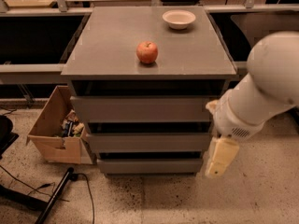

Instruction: Open middle drawer

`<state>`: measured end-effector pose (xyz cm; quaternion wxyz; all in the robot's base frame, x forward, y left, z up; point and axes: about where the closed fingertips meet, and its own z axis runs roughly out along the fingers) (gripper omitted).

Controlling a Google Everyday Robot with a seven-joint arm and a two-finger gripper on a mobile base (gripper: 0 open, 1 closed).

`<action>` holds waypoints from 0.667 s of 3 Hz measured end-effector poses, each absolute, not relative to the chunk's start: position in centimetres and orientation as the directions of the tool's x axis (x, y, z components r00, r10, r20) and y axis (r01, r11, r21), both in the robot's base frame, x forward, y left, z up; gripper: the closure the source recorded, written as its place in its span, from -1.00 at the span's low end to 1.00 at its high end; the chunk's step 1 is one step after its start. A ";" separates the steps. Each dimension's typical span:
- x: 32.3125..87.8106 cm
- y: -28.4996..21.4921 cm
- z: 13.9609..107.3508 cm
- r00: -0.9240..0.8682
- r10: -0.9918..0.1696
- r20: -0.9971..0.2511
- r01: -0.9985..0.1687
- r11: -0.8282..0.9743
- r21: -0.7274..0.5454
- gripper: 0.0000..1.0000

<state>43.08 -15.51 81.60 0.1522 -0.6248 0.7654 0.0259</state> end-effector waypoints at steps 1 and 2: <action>42.7 -13.6 72.8 -0.169 -0.951 -0.258 -0.973 0.203 -0.111 -1.00; 42.7 -13.6 72.7 -0.169 -0.952 -0.254 -0.973 0.202 -0.110 -1.00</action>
Offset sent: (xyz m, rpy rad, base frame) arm -0.0027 0.0165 -0.0718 -0.0023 0.0385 0.0154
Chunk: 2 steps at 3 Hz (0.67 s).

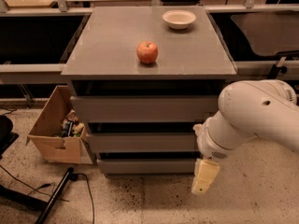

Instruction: Open middle drawer

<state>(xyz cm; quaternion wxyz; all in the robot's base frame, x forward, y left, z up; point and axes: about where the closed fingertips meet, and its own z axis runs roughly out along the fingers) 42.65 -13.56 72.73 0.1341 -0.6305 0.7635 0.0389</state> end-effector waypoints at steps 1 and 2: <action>44.1 -13.3 69.8 -0.143 -0.961 -0.237 -0.979 0.172 -0.108 -1.00; 48.2 -13.6 63.9 -0.087 -0.974 -0.208 -0.984 0.117 -0.135 -1.00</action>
Offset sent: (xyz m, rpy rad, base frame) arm 0.0883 -0.0031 -0.1394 -0.0742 -0.0317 0.1297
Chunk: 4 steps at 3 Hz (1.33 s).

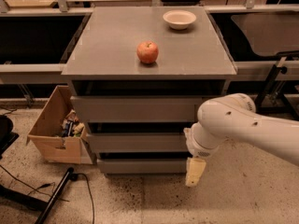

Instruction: Open middle drawer

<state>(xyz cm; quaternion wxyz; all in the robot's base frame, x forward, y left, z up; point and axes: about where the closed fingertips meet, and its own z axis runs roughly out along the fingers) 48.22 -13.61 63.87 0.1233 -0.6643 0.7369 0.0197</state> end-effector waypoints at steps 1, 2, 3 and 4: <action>51.8 -14.7 60.0 -0.050 -0.987 -0.156 -0.982 0.077 -0.174 -1.00; 56.0 -16.3 56.0 -0.027 -0.996 -0.085 -0.969 0.047 -0.242 -1.00; 60.1 -17.6 51.2 -0.029 -0.999 -0.046 -0.953 0.042 -0.300 -1.00; 60.1 -17.6 51.2 -0.029 -0.999 -0.046 -0.953 0.042 -0.300 -1.00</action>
Offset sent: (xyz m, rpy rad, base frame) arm 0.1102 -0.0404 -0.1024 -0.1905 -0.1557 0.0600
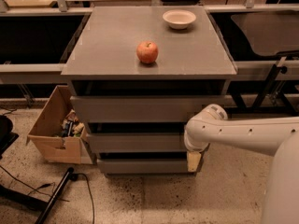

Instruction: Open middle drawer

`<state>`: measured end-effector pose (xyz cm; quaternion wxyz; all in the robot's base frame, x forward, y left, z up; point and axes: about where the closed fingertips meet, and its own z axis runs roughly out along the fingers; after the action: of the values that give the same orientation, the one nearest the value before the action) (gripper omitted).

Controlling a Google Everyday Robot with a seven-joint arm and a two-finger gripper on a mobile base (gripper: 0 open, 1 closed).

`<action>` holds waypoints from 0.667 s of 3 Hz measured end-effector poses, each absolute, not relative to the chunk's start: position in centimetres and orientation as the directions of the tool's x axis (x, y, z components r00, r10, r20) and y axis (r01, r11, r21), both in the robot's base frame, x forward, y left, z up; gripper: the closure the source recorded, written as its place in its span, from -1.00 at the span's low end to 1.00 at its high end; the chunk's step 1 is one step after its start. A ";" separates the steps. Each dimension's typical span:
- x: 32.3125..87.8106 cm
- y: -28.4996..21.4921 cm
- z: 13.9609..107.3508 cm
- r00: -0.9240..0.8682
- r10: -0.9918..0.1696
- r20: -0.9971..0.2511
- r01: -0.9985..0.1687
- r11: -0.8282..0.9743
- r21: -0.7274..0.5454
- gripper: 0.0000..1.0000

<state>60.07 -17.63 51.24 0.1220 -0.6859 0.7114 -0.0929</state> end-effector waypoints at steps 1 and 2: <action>60.3 -17.7 49.1 -0.038 -0.999 -0.026 -0.968 0.044 -0.249 -1.00; 61.5 -18.2 45.7 -0.042 -0.999 0.020 -0.985 0.038 -0.166 -1.00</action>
Offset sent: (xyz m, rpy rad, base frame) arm 0.0434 -0.0153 -0.0995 -0.1228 0.2532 -0.0226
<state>61.55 -18.24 45.67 0.0505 -0.6902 0.7187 -0.0670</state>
